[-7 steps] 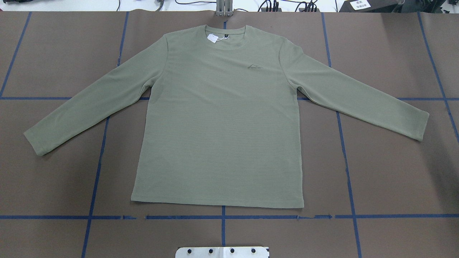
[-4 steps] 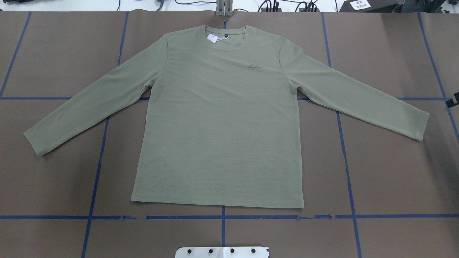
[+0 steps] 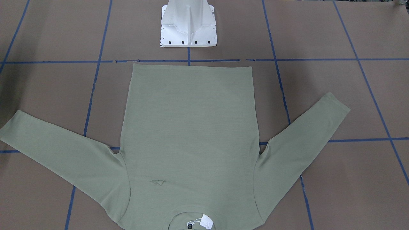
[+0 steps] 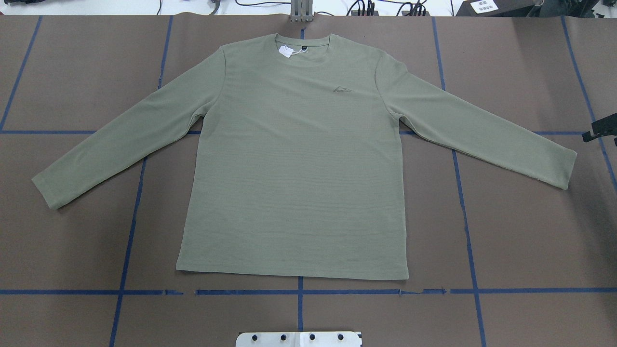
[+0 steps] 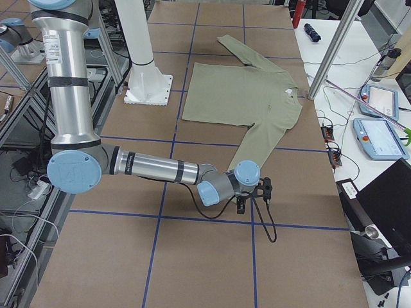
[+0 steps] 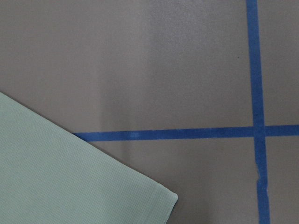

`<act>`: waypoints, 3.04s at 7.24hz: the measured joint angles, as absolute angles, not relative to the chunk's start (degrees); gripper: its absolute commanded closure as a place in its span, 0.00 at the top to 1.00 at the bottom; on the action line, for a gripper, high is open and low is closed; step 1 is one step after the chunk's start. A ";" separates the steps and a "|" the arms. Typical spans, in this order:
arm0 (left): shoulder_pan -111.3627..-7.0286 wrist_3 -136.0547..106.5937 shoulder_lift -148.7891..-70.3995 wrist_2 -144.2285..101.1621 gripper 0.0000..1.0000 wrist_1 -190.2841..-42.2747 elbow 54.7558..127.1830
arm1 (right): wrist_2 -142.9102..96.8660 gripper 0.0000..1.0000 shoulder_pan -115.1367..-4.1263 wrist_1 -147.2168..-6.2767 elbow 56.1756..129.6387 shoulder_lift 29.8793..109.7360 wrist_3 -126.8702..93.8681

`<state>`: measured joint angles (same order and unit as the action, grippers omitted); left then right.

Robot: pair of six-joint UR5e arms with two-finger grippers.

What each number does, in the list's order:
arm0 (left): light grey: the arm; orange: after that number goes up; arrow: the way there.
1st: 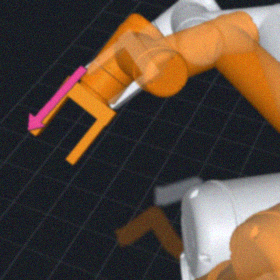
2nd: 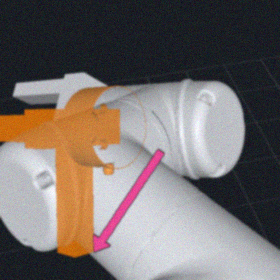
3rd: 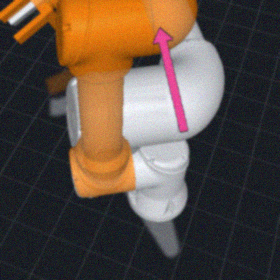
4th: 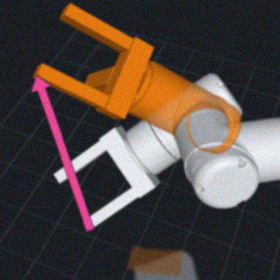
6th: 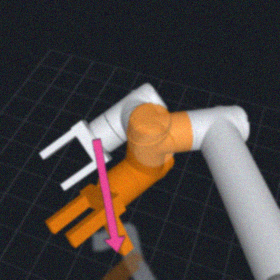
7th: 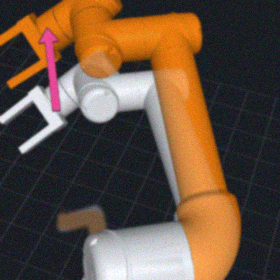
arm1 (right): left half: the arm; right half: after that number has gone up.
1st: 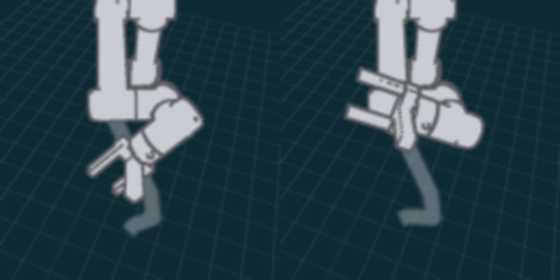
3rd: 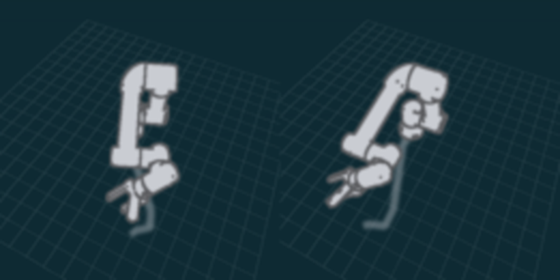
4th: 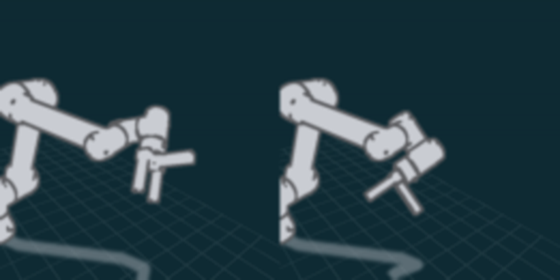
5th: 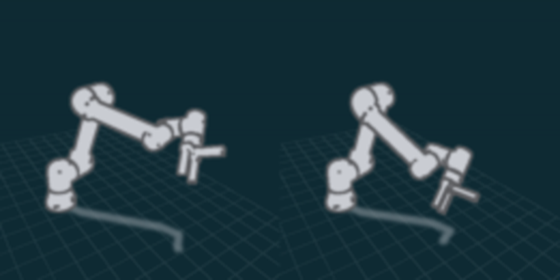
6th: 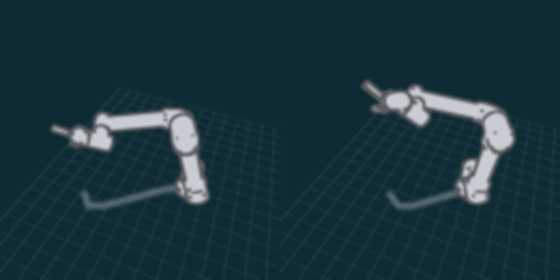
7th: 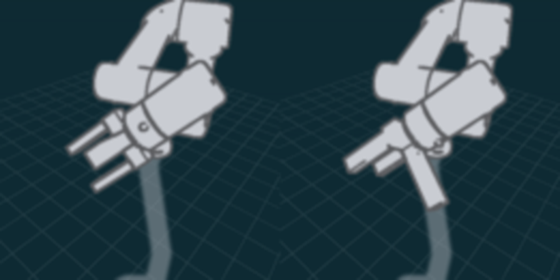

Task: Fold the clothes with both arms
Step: 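Move the right gripper toward the cuff of the sleeve nearest it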

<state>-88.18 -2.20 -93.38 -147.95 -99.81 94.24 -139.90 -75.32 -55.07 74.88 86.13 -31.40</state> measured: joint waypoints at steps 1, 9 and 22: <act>-88.21 -2.10 -93.27 -148.07 1.00 -99.86 94.34 | -139.62 0.98 -74.21 -54.46 74.78 85.98 -33.24; -88.32 -1.66 -92.92 -148.27 1.00 -99.93 94.44 | -138.87 0.82 -72.08 -54.14 68.76 81.92 -42.27; -88.40 -1.87 -92.90 -148.23 1.00 -99.85 95.13 | -139.04 0.00 -70.31 -54.32 67.94 82.53 -42.31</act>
<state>-88.40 -1.87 -92.90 -148.23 -99.85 95.13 -139.04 -70.31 -54.32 67.94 82.53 -42.31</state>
